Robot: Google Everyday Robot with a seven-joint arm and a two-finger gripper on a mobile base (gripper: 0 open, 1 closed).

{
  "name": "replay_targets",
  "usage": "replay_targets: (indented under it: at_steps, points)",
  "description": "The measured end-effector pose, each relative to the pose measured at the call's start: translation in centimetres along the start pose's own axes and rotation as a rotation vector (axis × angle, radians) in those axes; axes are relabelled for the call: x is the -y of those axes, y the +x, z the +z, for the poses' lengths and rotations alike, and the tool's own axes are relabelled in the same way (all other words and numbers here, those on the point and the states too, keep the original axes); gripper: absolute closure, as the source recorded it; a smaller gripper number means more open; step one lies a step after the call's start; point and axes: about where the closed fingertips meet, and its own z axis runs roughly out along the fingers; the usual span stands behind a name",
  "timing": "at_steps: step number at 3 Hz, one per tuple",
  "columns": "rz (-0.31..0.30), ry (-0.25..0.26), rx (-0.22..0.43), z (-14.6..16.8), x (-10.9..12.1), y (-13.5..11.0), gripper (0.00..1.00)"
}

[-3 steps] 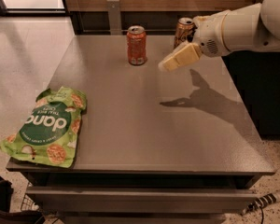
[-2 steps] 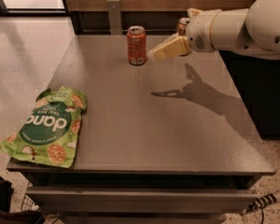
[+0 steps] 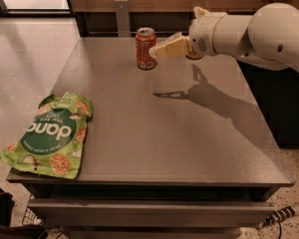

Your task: Move coke can near green rice chip bag

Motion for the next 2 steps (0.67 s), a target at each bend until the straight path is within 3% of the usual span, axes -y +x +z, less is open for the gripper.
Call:
replay_targets:
  at_steps: [2]
  points:
    - [0.070, -0.009, 0.048, 4.3, -0.7, 2.2, 0.00]
